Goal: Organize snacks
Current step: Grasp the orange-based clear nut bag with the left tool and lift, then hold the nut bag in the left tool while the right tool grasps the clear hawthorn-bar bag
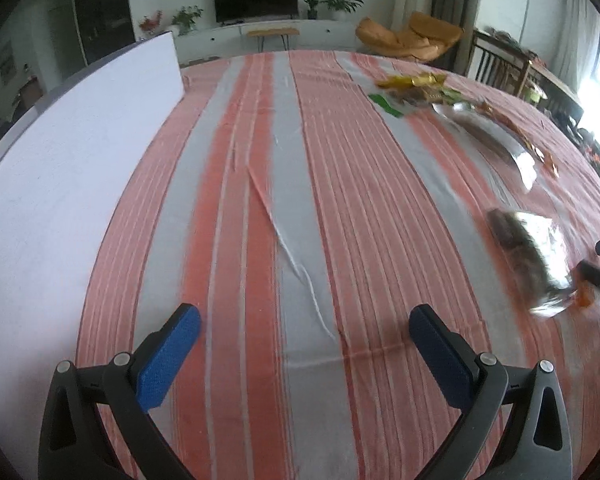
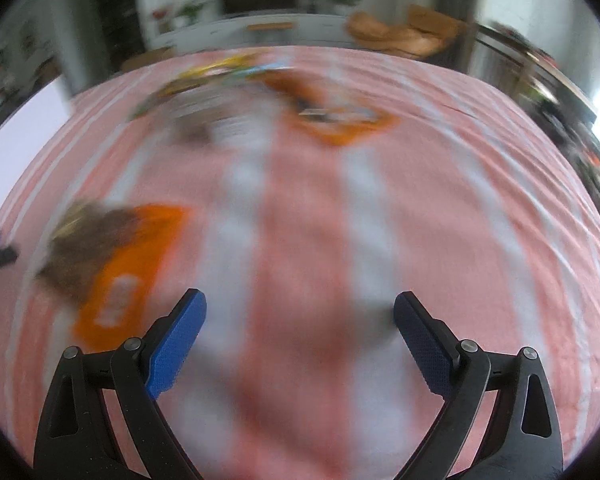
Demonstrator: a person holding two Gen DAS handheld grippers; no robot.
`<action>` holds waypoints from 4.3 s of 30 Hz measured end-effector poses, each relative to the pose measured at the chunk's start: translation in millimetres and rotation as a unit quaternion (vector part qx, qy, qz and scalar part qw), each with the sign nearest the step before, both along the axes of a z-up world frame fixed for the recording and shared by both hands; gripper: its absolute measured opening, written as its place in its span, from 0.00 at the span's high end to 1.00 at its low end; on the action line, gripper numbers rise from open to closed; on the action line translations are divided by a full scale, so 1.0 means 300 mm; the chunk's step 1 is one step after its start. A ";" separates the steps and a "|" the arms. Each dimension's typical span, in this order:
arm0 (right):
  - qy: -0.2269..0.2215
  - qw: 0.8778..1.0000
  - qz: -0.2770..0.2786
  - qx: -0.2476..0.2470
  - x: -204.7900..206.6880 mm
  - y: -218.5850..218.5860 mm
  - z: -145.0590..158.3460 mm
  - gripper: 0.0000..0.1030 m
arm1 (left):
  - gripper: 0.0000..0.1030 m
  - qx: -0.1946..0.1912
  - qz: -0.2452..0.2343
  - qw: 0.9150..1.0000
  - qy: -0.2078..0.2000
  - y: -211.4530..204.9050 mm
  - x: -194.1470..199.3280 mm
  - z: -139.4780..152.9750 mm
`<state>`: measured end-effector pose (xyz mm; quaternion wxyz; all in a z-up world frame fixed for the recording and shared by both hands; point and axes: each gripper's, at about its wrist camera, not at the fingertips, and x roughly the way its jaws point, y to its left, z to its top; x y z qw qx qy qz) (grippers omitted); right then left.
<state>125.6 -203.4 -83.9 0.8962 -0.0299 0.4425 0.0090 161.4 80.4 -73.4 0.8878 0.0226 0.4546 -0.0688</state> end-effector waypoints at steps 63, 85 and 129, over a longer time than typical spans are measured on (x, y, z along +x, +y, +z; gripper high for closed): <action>0.000 0.995 0.097 0.004 -0.013 0.132 -0.010 0.05 | 0.00 0.008 0.061 0.998 -0.002 -0.014 0.160 0.006; 0.080 0.993 0.087 -0.014 0.655 0.185 0.017 0.11 | 0.00 0.008 0.066 0.998 -0.002 -0.024 0.157 0.005; -0.005 1.000 -0.018 0.007 0.012 0.067 0.002 0.06 | 0.00 0.007 0.066 0.998 -0.002 -0.021 0.157 0.005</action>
